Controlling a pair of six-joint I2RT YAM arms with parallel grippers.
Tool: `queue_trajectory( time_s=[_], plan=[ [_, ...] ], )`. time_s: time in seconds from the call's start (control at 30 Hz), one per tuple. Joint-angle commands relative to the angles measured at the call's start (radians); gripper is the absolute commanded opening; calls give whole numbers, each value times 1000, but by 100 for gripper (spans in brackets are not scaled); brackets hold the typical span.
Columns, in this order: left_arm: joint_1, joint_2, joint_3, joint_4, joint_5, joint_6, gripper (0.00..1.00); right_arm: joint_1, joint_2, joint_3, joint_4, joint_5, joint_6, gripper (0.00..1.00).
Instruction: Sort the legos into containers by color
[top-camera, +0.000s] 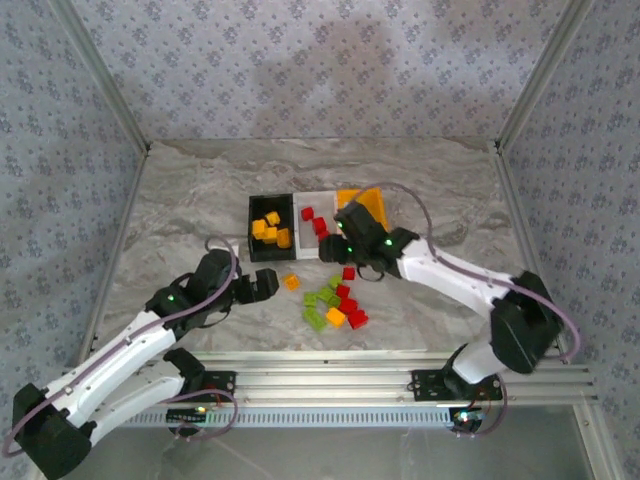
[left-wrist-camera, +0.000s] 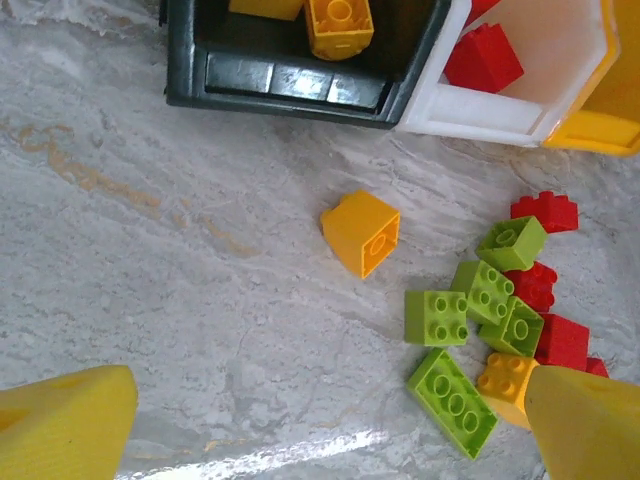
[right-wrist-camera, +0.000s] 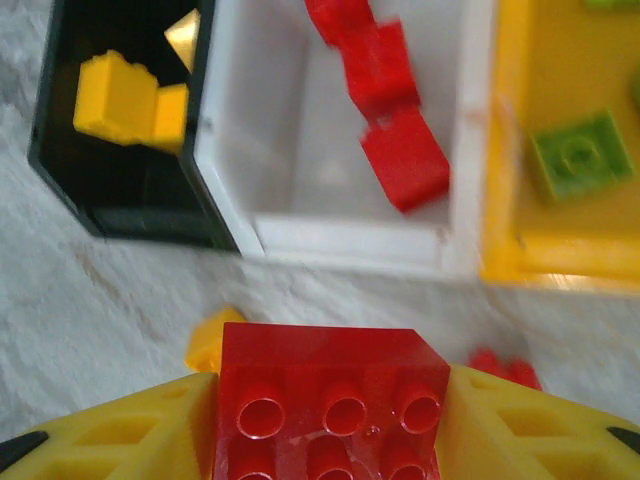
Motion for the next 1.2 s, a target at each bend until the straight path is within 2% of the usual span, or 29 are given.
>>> queue_trajectory(
  time_s=[0.0, 0.23, 0.33, 0.43, 0.53, 0.67, 0.87, 1.03, 1.17],
  plan=[
    [-4, -41, -25, -22, 9, -22, 100, -14, 129, 138, -36, 16, -49, 57],
    [-4, -24, -51, 2, 23, -6, 99, -35, 322, 329, -78, 28, 30, 61],
    [-5, 10, -45, 23, 33, 9, 99, -46, 355, 369, -82, 17, 66, 70],
    [-4, 47, -37, 51, 51, 29, 99, -55, 343, 375, -62, 14, 82, 73],
    [-4, 106, -24, 94, 79, 46, 98, -57, 295, 357, -51, 32, 81, 74],
    [-33, 236, 3, 183, 83, 59, 92, -58, 181, 241, 3, 33, 88, 73],
    [-133, 516, 129, 273, 2, 99, 90, -63, 13, 57, 41, 45, 92, 73],
    [-133, 673, 195, 280, -86, 107, 82, -77, -118, -73, 49, 62, 93, 73],
    [-128, 758, 213, 295, -103, 111, 76, -88, -199, -142, 52, 69, 93, 73]
  ],
)
